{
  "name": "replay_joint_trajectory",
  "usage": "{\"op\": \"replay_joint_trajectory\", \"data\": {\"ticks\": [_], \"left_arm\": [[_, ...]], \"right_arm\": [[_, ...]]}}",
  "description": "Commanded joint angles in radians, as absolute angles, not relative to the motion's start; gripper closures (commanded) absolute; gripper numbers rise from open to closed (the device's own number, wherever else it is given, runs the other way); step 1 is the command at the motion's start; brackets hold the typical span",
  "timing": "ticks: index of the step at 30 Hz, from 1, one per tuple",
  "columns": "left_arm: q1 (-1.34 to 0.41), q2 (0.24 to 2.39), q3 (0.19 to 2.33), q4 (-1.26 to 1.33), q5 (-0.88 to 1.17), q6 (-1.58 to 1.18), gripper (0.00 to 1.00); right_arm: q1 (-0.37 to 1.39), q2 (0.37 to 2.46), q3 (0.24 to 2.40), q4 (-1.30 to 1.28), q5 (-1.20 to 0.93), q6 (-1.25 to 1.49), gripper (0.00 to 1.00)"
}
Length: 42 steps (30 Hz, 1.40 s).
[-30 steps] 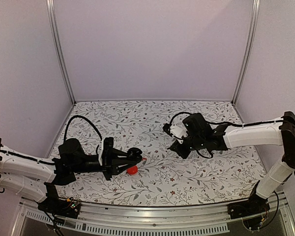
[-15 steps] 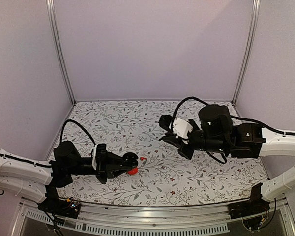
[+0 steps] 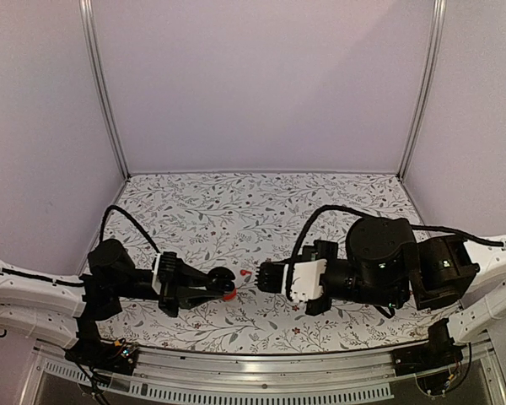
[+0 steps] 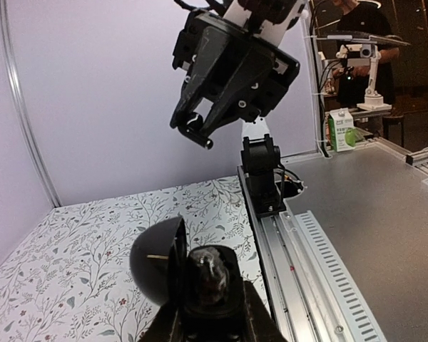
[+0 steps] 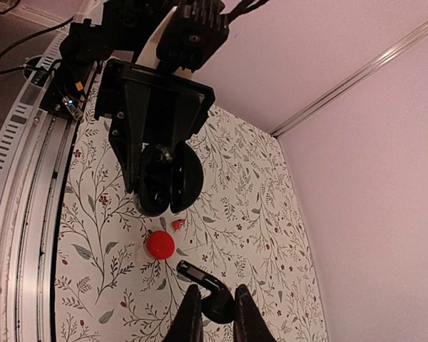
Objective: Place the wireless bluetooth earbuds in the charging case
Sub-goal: Pick up the right earbud from the center of the board, then insert the right earbud into the right side groove of the charging case.
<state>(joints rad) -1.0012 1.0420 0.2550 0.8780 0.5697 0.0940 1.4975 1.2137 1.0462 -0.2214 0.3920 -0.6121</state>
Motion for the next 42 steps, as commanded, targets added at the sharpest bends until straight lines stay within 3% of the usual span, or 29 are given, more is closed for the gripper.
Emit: {"op": "replay_joint_trajectory", "data": {"ticks": [1, 24, 42], "left_arm": [[-1.006, 1.049, 0.282, 0.859, 0.598, 0.122, 1.0], [-1.024, 1.131, 0.385, 0.792, 0.701, 0.03, 1.0], [-1.0, 1.229, 0.419, 0.914, 0.742, -0.08, 1.0]], "right_arm": [[1.55, 1.228, 1.1, -0.221, 0.474, -0.71, 0.92], [1.623, 1.332, 1.156, -0.261, 0.63, -0.867, 0.92], [1.623, 1.335, 1.161, -0.254, 0.636, -0.983, 0.92]]}}
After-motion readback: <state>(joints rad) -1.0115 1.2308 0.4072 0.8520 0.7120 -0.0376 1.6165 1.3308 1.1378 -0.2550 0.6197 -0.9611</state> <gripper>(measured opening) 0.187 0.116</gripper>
